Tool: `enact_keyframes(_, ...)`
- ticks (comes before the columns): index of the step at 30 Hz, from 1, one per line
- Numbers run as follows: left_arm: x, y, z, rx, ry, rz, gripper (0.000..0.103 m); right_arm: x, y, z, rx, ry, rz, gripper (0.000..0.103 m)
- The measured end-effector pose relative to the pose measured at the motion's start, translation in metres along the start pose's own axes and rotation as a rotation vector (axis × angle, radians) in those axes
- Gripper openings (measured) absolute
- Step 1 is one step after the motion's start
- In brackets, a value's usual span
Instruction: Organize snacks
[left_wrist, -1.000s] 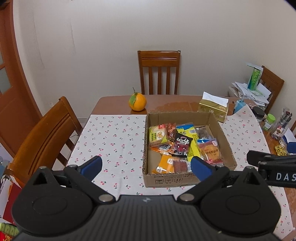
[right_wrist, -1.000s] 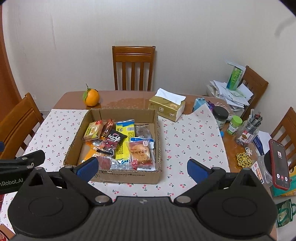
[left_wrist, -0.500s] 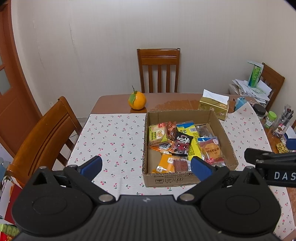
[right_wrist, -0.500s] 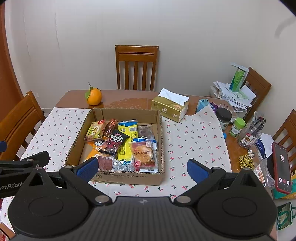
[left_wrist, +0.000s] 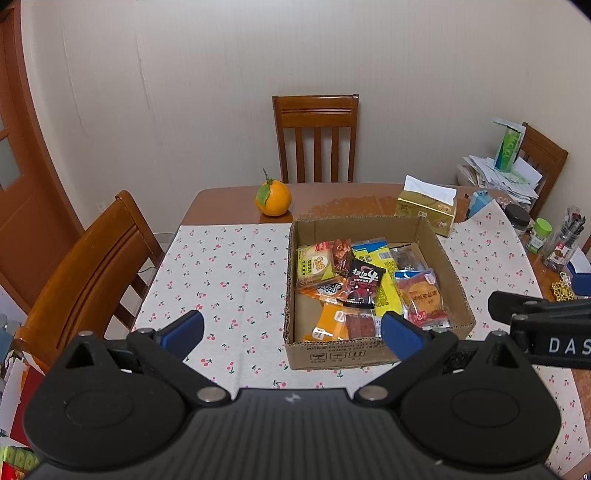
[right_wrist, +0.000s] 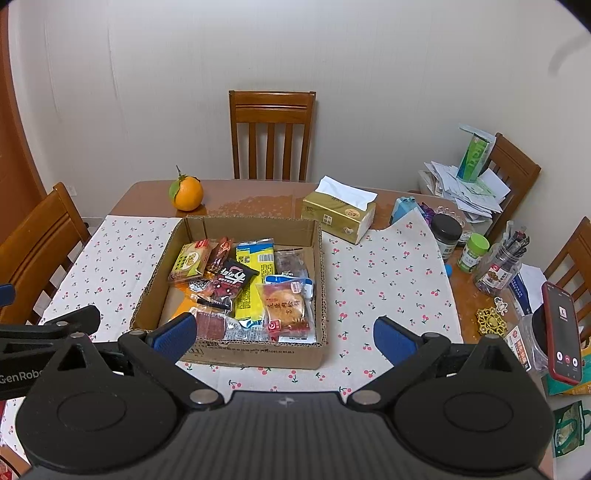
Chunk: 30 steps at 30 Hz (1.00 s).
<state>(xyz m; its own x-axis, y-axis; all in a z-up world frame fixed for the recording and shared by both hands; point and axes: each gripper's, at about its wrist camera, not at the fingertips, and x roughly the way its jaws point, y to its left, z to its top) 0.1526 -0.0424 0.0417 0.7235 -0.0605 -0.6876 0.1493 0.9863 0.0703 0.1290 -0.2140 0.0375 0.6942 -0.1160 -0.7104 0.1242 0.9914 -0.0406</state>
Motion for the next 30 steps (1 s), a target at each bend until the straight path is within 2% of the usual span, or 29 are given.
enact_keyframes(30, -0.0026, 0.0003, -0.0018, -0.001, 0.003, 0.001, 0.101, -0.0049, 0.0012, -0.0008, -0.007, -0.005, 0.0, 0.103)
